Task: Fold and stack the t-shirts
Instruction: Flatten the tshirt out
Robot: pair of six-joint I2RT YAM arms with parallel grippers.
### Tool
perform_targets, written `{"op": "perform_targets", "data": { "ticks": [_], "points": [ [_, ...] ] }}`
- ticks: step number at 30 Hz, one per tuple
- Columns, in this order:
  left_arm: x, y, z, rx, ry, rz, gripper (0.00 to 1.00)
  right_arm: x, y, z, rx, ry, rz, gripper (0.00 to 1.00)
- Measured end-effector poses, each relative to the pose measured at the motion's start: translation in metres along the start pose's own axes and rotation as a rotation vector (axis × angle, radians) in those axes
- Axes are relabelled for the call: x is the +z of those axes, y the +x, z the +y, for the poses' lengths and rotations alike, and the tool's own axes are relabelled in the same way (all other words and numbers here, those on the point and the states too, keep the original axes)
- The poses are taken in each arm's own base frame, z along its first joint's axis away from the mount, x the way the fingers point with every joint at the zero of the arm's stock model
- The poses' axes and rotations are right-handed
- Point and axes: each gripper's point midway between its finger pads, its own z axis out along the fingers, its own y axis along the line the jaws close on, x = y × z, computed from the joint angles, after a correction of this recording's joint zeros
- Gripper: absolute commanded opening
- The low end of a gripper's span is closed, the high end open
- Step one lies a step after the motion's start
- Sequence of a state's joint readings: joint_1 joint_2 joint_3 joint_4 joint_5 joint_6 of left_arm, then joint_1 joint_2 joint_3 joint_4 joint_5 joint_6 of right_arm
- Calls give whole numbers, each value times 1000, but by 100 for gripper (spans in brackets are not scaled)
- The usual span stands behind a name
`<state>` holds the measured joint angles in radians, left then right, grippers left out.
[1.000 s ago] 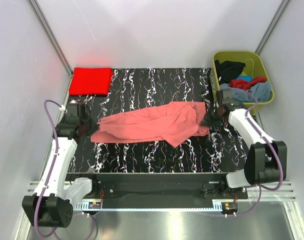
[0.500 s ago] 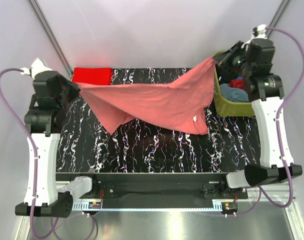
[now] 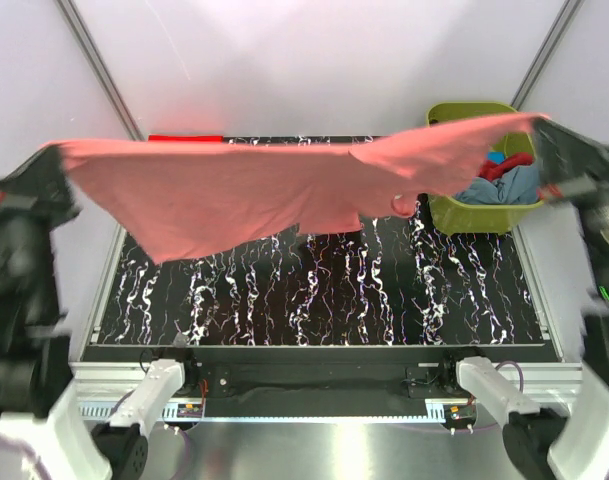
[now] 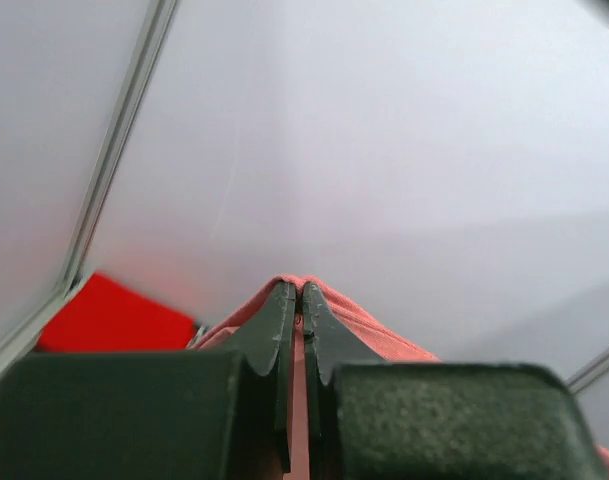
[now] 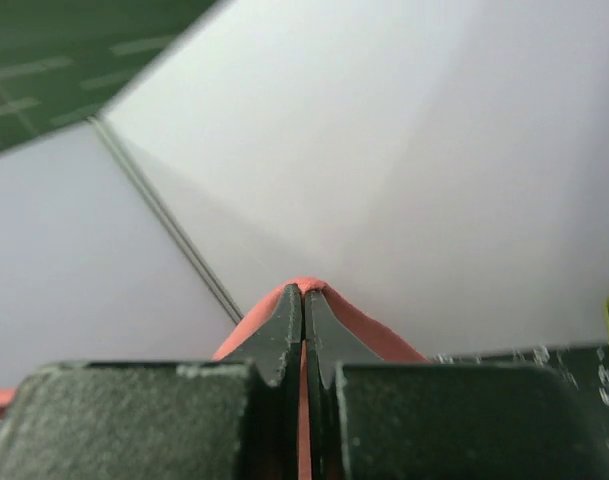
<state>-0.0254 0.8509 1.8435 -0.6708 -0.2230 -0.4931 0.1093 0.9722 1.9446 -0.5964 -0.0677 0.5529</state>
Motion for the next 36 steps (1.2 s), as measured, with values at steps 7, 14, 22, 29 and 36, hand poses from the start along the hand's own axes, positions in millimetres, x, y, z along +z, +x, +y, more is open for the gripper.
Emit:
{"op": "perform_targets", "data": {
  "ticks": [7, 14, 22, 29, 36],
  "points": [
    [-89, -97, -31, -61, 175, -287, 0, -108, -99, 80, -28, -211, -288, 0],
    [-89, -97, -24, -53, 148, -302, 0, -128, -110, 95, -36, -253, -298, 0],
    [0, 30, 24, 44, -22, -27, 0, -12, 10, 4, -10, -42, 28, 0],
    [71, 194, 102, 212, -209, 268, 0, 75, 207, -144, -5, 224, 422, 0],
    [140, 319, 159, 320, -316, 443, 0, 127, 314, -226, -76, 293, 587, 0]
  ]
}}
